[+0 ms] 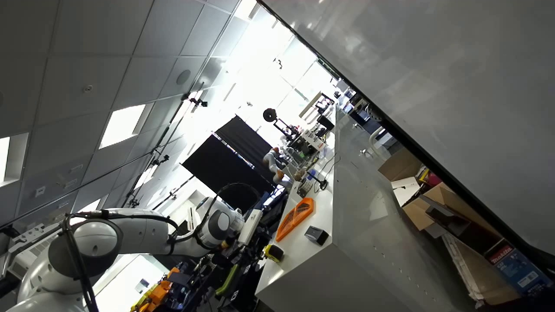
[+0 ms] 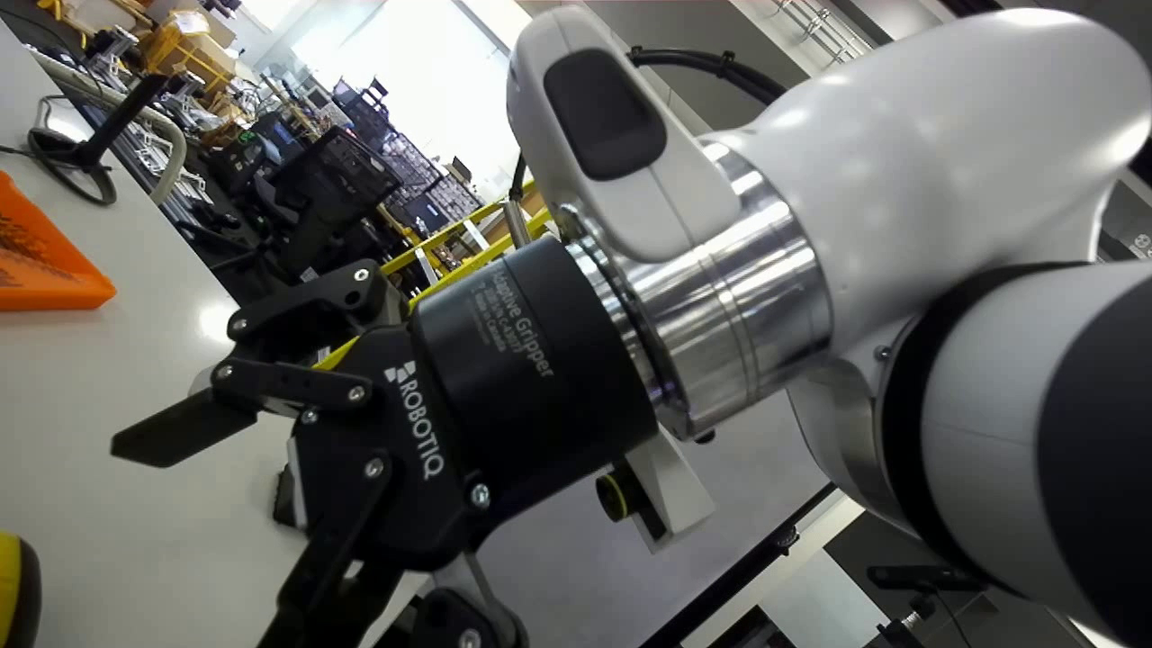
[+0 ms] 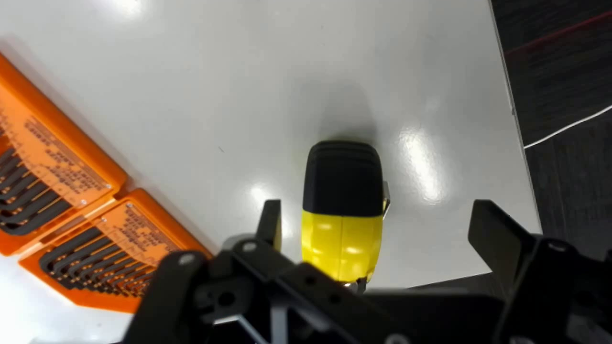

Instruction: Move the measuring tape to the right

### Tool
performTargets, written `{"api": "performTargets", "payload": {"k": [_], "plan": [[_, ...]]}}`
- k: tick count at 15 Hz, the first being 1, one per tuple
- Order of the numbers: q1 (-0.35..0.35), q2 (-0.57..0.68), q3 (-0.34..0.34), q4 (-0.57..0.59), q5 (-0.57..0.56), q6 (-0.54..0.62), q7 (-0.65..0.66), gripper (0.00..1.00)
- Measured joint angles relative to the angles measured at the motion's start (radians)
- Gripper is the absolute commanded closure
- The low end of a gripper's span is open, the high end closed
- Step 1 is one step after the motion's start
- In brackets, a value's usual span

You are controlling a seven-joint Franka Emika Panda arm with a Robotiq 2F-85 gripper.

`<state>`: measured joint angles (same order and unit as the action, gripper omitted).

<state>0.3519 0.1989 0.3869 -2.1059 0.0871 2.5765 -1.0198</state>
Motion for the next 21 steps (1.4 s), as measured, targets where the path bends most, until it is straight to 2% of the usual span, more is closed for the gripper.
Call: {"api": "performTargets", "payload": {"k": [16, 17, 18, 19, 21], "plan": [[-0.025, 0.141, 0.046, 0.086, 0.0, 0.0, -0.001, 0.0], [-0.027, 0.146, 0.049, 0.091, 0.0, 0.0, -0.001, 0.25], [-0.028, 0.151, 0.051, 0.096, 0.0, 0.0, -0.001, 0.26], [-0.029, 0.156, 0.053, 0.1, 0.0, 0.0, -0.001, 0.32], [-0.03, 0.165, 0.055, 0.108, 0.0, 0.0, -0.001, 0.51]]}}
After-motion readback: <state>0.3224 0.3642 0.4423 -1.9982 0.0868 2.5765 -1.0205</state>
